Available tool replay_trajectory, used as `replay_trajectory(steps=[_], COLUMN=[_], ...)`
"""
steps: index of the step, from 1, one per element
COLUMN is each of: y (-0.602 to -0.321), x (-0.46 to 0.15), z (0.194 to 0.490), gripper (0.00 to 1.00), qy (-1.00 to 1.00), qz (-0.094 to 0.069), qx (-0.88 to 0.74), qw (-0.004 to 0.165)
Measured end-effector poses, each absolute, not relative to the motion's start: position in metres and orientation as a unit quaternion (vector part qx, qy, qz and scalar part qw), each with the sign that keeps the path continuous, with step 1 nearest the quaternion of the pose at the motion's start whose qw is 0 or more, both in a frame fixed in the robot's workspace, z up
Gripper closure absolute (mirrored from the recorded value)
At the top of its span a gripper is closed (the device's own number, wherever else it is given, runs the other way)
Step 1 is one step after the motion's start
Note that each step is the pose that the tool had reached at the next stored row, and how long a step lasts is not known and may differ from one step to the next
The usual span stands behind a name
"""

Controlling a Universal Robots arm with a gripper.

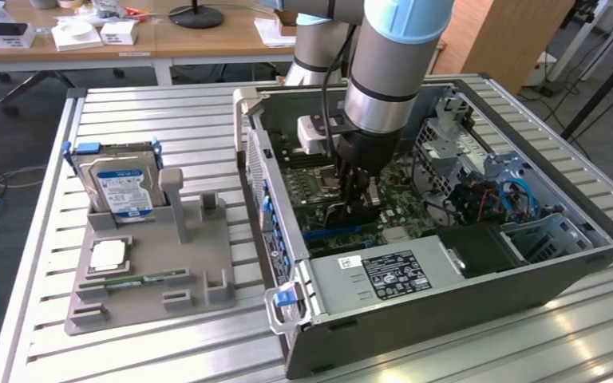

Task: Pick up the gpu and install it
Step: 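Insert the gpu into the slot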

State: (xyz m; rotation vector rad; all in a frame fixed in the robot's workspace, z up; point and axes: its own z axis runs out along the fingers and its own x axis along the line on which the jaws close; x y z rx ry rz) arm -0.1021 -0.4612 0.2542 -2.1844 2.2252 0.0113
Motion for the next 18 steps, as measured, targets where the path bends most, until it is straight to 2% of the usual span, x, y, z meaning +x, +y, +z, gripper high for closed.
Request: replay_trajectory(steps=[18], y=[-0.4612], x=[-0.1022], z=[0.2531], gripper=[0.74], qy=[0.714], qz=[0.004], qx=[-0.700], qw=[0.012])
